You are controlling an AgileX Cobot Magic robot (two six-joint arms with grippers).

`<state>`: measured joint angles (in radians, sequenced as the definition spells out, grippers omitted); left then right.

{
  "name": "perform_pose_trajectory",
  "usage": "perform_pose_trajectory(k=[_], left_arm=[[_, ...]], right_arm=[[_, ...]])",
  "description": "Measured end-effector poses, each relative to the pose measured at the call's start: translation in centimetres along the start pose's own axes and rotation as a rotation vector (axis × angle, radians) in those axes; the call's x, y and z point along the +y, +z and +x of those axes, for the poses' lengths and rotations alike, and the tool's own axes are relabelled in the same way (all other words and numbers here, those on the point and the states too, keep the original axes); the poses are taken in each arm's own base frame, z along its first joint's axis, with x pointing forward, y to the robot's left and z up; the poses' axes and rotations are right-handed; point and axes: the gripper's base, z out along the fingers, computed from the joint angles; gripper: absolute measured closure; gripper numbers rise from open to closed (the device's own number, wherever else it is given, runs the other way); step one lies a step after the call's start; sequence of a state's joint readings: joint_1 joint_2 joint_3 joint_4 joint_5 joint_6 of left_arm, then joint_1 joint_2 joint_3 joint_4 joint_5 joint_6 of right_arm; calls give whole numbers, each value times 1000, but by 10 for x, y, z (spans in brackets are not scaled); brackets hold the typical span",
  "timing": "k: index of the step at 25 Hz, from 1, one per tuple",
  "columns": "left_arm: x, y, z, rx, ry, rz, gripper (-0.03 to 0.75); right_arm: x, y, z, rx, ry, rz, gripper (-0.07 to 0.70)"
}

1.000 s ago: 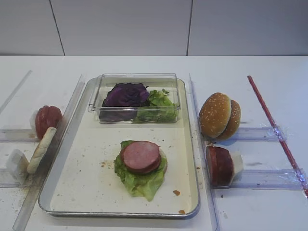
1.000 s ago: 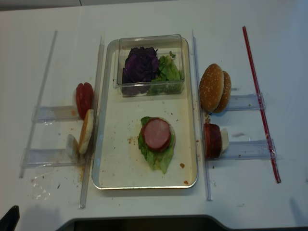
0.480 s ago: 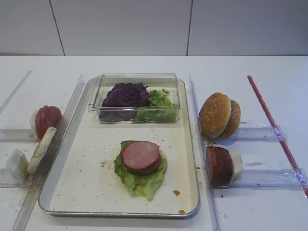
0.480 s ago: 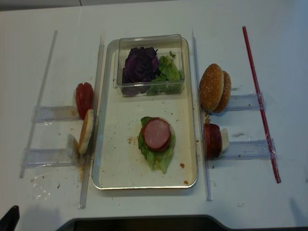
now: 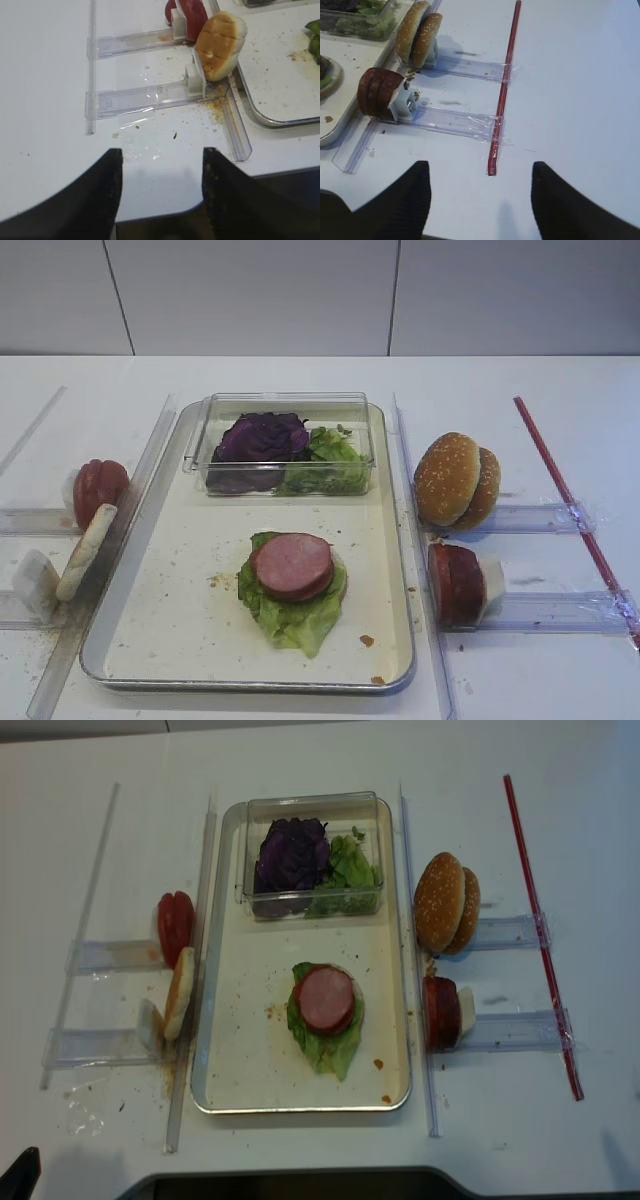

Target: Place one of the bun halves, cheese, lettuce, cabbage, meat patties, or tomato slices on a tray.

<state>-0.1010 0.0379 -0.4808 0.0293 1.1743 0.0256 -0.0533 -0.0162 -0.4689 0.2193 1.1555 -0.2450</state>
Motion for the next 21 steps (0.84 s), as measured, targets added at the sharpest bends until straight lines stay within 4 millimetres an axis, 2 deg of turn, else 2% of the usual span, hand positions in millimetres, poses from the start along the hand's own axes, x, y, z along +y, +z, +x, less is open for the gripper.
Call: perform_pose_trajectory(k=[21], left_arm=[[0, 0, 0, 0, 0, 0, 367]], right_arm=[[0, 0, 0, 1, 0, 0, 175]])
